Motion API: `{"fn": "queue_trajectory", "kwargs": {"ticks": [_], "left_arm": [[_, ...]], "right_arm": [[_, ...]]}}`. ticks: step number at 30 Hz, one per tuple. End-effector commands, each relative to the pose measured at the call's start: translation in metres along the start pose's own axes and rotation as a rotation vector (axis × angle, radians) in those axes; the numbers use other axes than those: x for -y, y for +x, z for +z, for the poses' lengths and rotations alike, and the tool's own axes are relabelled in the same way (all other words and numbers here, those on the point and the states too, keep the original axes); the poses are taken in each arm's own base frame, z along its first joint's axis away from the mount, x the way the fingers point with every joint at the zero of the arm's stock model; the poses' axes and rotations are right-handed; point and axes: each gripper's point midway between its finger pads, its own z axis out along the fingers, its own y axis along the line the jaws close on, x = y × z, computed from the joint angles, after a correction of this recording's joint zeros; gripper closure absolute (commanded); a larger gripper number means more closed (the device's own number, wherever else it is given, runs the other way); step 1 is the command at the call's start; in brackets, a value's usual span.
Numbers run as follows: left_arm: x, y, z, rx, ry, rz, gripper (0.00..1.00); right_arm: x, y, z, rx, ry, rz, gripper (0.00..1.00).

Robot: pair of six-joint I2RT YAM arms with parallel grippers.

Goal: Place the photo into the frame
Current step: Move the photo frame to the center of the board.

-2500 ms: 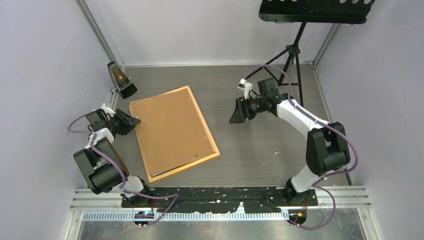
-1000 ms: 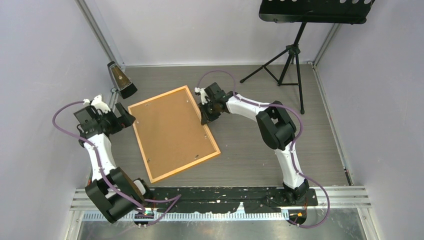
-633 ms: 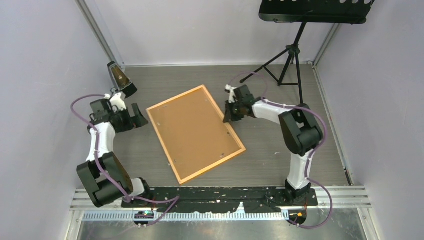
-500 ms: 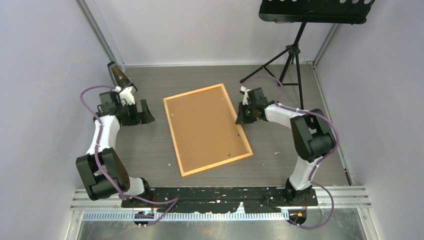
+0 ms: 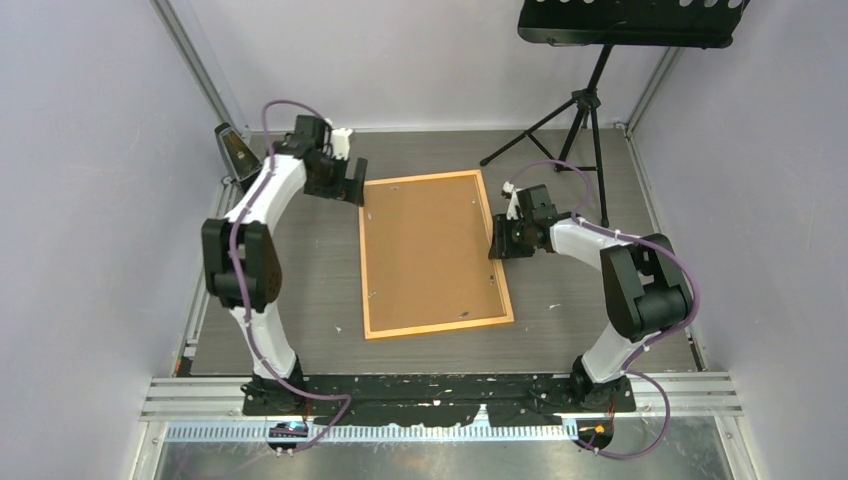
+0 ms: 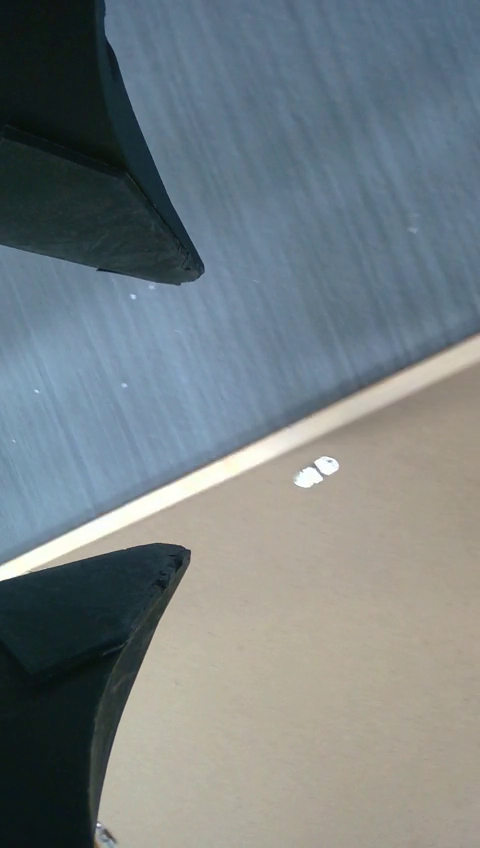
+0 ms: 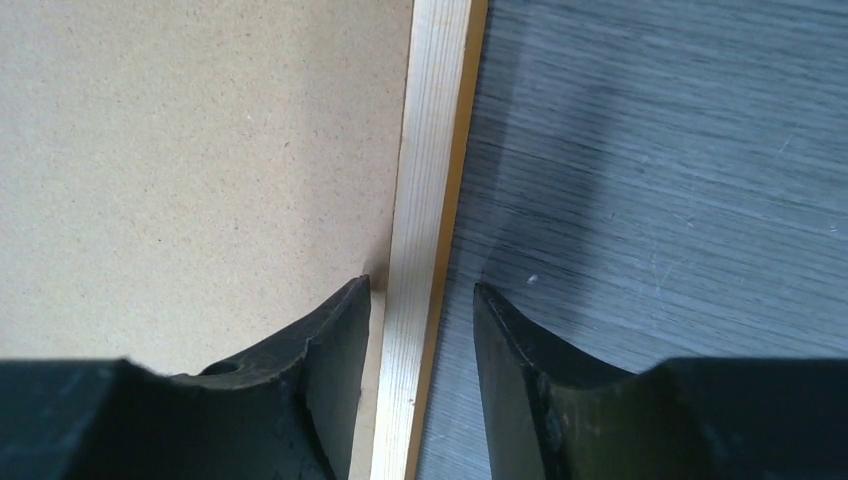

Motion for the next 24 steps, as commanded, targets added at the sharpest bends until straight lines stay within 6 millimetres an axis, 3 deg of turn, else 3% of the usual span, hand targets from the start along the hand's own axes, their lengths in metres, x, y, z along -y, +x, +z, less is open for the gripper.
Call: {"fn": "queue_trajectory", "kwargs": {"ticks": [1,3,6,10,14,17,24], "left_arm": [[0.007,-0.015,0.018,-0.086,-0.091,-0.053,0.01],[0.004,-0.014,0.035,-0.146,-0.11,-0.065,0.01],[-0.003,-0.014,0.046,-0.214,-0.148,-0.044,0.01],[-0.017,-0.022,0.055,-0.225,-0.199,0.001,0.0],[-0.03,-0.013,0.059,-0.263,-0.251,0.053,0.0],[-0.028,0.002,0.063,-0.29,-0.238,0.05,0.01],[-0.021,0.014,0.061,-0.3,-0.287,0.105,0.0]], "right_arm": [[-0.009,-0.039,-0.016,0.09,-0.017,-0.067,0.5],[-0.011,-0.05,-0.019,0.104,-0.019,-0.081,0.48],[-0.015,-0.06,-0.021,0.113,-0.032,-0.095,0.47],[-0.02,-0.059,-0.019,0.098,-0.065,-0.107,0.46],[-0.02,-0.056,-0.017,0.066,-0.077,-0.118,0.46],[-0.02,-0.051,-0.014,0.049,-0.083,-0.122,0.46],[-0.02,-0.043,-0.009,0.016,-0.096,-0.114,0.47]]}}
